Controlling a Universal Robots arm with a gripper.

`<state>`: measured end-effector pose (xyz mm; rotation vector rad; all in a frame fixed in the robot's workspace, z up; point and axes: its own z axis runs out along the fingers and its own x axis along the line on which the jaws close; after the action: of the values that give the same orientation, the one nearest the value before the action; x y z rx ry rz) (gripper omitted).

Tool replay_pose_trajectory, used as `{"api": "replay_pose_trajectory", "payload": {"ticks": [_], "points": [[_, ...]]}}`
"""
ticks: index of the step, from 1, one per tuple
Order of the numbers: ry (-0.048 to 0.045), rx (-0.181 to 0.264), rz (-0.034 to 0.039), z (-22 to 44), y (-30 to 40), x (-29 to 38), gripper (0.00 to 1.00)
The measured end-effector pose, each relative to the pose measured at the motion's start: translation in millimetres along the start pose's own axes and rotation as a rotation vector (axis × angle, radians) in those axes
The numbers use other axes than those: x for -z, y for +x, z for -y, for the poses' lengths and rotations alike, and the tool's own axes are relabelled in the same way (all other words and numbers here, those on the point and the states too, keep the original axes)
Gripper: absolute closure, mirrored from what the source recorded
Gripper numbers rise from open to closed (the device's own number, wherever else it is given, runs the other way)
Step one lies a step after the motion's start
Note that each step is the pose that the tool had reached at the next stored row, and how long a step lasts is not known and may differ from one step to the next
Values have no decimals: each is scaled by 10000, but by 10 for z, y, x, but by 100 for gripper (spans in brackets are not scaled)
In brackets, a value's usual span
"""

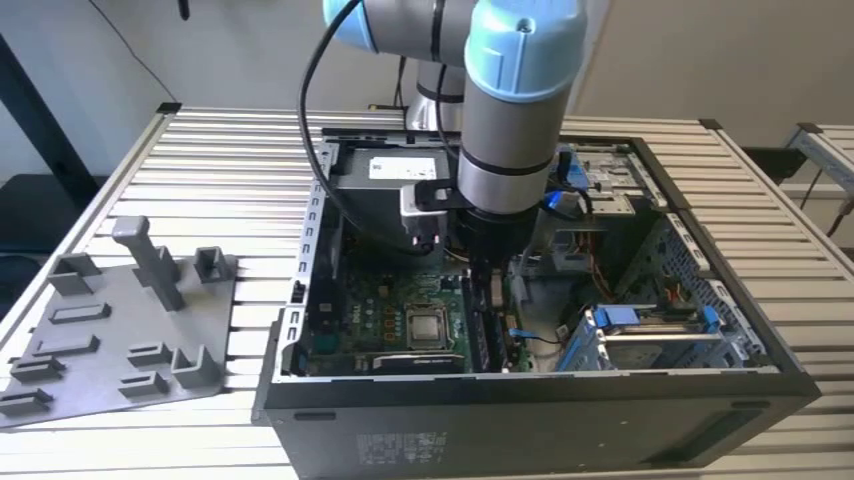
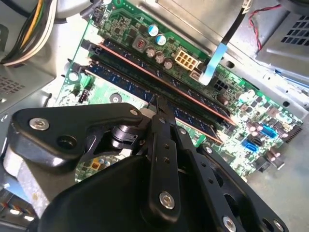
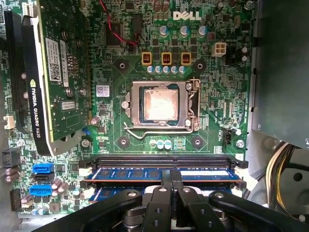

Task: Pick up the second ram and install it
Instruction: 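Press down the second ram until it locks into place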

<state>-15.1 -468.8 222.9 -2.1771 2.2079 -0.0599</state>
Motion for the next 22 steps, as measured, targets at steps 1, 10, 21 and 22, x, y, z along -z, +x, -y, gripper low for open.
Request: {"api": "replay_pose_trajectory", "payload": {"ticks": [1,10,21,22], "points": [[-1,1,-1,-1,0,-17,89],[5,3,17,9,-2,160,89],[5,4,16,30,-2,527,89],[5,4,14,30,-2,529,89]]}}
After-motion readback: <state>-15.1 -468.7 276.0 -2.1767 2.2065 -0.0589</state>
